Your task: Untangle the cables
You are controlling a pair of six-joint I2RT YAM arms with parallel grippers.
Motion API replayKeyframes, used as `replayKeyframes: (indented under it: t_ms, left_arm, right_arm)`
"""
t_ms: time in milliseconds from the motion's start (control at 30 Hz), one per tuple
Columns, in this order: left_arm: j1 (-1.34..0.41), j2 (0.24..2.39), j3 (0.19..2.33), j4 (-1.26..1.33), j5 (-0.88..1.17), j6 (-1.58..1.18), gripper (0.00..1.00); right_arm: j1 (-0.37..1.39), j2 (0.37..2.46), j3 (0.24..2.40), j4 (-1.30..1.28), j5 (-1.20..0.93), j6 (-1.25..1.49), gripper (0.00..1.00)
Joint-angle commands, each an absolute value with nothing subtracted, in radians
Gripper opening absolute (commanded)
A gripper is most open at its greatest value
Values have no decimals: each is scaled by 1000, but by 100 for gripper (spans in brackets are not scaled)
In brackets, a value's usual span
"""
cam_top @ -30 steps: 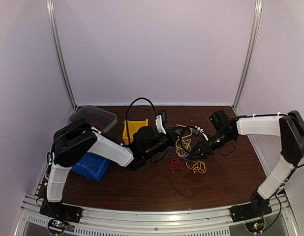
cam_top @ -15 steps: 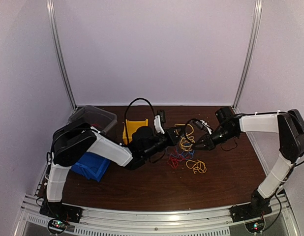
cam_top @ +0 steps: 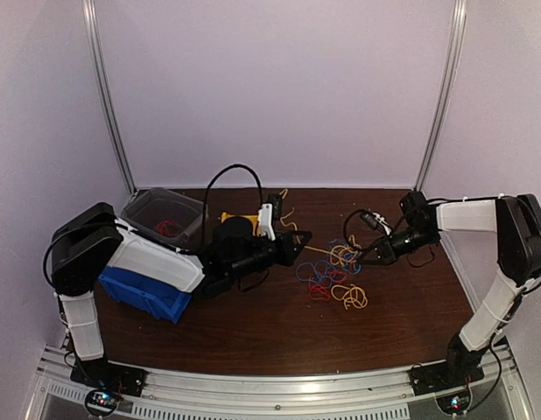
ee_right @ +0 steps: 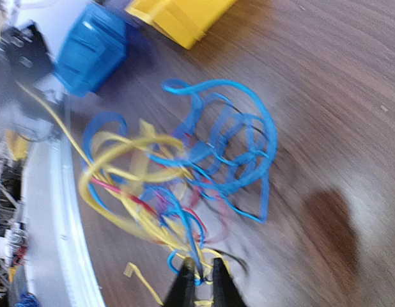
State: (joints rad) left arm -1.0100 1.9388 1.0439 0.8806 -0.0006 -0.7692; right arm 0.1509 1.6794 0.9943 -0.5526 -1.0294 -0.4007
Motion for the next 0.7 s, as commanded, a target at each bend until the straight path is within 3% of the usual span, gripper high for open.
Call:
replayKeyframes:
  t_ms: [0,133,333,533,667]
  left_arm:
    - [-970,1714,1027,999,-94,-659,0]
    - [-969,1667,1041,882,-97,-630,0]
    - [-969,1703,1073,838,15,-661,0]
    - [-972,1742,1130,847,71,-700,0]
    - [-975,1772,1167,846,88,-719,0]
  right_arm:
    - [46,1702,979,-671,-797,-451,24]
    - [42,1683,1018,-757,-859,-528,35]
    - [64,1553,1067,-833,-997,-610,38]
    - [204,1363,1092,-700,-1019,-548,66]
    - [328,1331,1052,-584,-938,-517,70]
